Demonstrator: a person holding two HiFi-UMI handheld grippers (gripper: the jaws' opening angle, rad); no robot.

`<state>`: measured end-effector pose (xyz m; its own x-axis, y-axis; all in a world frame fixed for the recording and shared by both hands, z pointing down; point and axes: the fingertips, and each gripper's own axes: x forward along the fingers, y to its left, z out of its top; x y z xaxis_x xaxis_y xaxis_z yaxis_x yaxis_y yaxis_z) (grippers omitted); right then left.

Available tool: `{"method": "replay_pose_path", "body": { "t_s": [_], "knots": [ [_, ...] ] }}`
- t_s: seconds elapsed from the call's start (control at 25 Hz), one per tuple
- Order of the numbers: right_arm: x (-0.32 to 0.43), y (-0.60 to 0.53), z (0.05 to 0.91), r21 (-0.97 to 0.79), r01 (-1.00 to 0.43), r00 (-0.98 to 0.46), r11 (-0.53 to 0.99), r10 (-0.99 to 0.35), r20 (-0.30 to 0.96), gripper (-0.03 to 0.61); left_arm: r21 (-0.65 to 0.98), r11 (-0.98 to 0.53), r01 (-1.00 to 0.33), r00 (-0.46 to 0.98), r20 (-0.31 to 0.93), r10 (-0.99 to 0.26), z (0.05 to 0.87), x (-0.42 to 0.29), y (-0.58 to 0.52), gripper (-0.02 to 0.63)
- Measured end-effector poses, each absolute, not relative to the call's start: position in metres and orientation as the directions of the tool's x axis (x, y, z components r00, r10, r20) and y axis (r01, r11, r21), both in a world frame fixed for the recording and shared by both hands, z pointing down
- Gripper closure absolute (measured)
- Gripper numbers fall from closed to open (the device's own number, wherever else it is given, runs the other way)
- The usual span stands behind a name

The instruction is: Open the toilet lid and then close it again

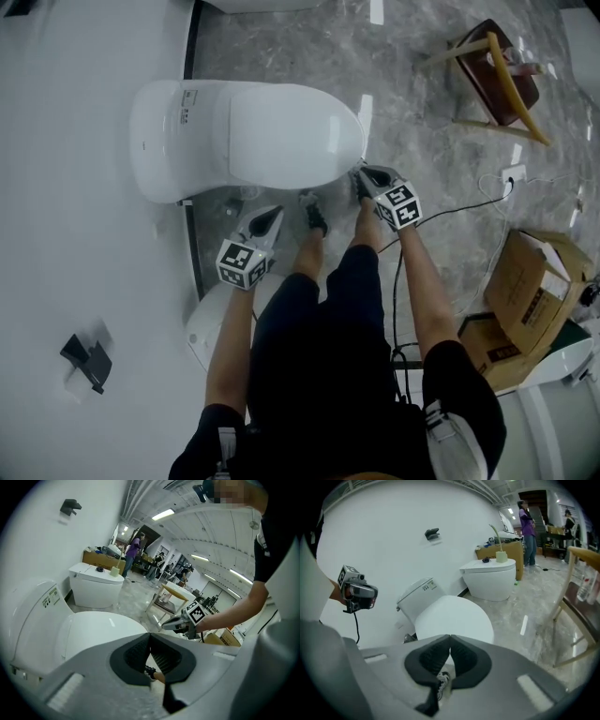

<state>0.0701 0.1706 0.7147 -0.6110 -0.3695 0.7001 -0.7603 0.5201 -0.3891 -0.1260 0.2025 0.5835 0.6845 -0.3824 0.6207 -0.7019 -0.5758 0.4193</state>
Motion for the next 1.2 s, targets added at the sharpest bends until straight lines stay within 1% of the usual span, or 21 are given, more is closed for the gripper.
{"method": "replay_pose_path", "body": {
  "t_s": [0.24,0.48,0.64,0.76,0.84,1.2],
  "knots": [
    [0.077,0.154,0.784,-0.407,-0.785,-0.585,0.467,-0.343,0.735,0.575,0.425,-0.554,-0.716,0.670,0.641,-0.374,0.611,-0.115,0.191,0.604],
    [0.084,0.142,0.826,-0.414,-0.802,-0.570,0.431,-0.342,0.747,0.572,0.432,-0.535,-0.726,0.661,0.654,-0.369,0.639,-0.106,0.182,0.604],
    [0.095,0.138,0.852,-0.399,-0.826,-0.536,0.398,-0.337,0.774,0.522,0.434,-0.525,-0.732,0.656,0.657,-0.371,0.647,-0.105,0.180,0.604],
    [0.101,0.138,0.867,-0.407,-0.833,-0.529,0.375,-0.322,0.785,0.465,0.436,-0.518,-0.736,0.651,0.664,-0.367,0.653,-0.104,0.182,0.604],
    [0.103,0.138,0.875,-0.423,-0.831,-0.535,0.361,-0.314,0.784,0.389,0.439,-0.514,-0.737,0.650,0.669,-0.361,0.657,-0.102,0.185,0.604],
    [0.091,0.133,0.886,-0.543,-0.795,-0.606,0.272,-0.330,0.723,0.309,0.451,-0.495,-0.742,0.644,0.684,-0.342,0.670,-0.099,0.196,0.604]
  ]
}}
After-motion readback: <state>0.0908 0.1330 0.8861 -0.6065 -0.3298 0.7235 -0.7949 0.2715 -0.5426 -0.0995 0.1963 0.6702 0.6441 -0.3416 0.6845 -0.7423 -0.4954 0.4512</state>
